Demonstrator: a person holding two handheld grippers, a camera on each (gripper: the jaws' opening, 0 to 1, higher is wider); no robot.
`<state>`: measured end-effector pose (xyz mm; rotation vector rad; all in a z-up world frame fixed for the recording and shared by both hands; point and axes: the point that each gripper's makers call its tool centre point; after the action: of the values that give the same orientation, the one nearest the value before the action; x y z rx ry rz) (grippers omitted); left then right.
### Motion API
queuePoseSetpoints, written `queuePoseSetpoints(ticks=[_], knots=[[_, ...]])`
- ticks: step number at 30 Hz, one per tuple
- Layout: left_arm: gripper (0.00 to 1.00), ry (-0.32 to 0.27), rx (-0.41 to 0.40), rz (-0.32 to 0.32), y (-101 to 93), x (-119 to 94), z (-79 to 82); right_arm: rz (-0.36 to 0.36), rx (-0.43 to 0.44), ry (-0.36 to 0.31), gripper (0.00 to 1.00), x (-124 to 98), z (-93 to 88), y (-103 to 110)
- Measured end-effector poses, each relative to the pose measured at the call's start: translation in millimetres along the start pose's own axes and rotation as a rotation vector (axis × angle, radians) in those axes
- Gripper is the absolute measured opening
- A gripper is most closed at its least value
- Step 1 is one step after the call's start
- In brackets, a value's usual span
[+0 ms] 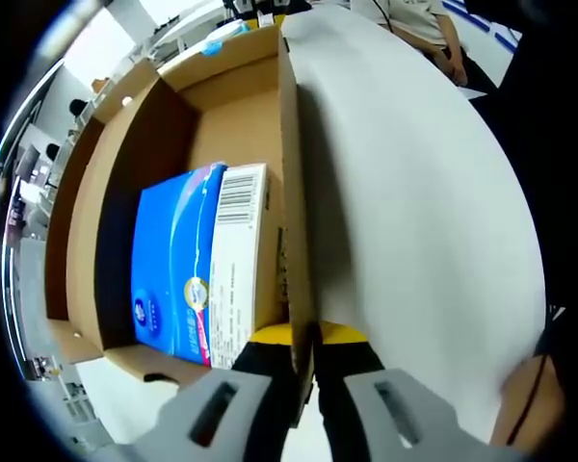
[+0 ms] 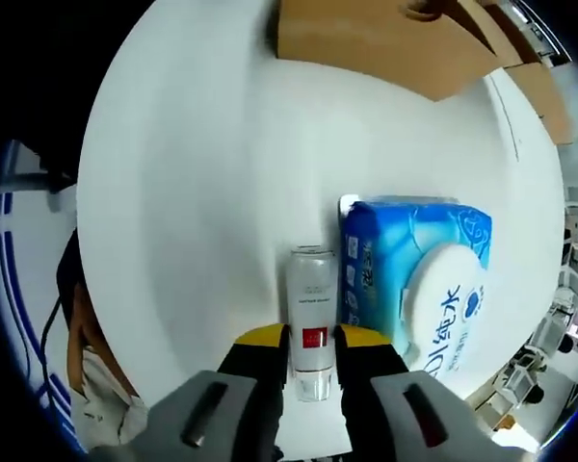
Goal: Operate the shoe box by opening the lid, removing the specified soft item, and placing it in the target area until the item is outside and the box remains undamaged.
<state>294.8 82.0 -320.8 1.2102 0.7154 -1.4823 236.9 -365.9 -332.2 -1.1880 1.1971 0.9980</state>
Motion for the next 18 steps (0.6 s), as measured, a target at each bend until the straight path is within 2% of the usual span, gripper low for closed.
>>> queuePoseSetpoints(ticks=[10, 18], knots=[[0.05, 0.001, 0.0, 0.0, 4.2, 0.1, -2.9, -0.012, -0.03, 0.003, 0.18, -2.4, 2.1, -1.5], [0.04, 0.002, -0.001, 0.0, 1.2, -0.1, -0.6, -0.022, 0.03, -0.033, 0.21, -12.2, 7.4, 3.3]])
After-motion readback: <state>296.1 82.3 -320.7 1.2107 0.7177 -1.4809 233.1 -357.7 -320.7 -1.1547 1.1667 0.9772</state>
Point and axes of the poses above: the point that each gripper's makers call its tool centre point, and the gripper's own axes: x roughly forward along the fingers, y roughly to its left, z roughly out of its top, and after that the axes turned 5 degrees about -y, right-handed
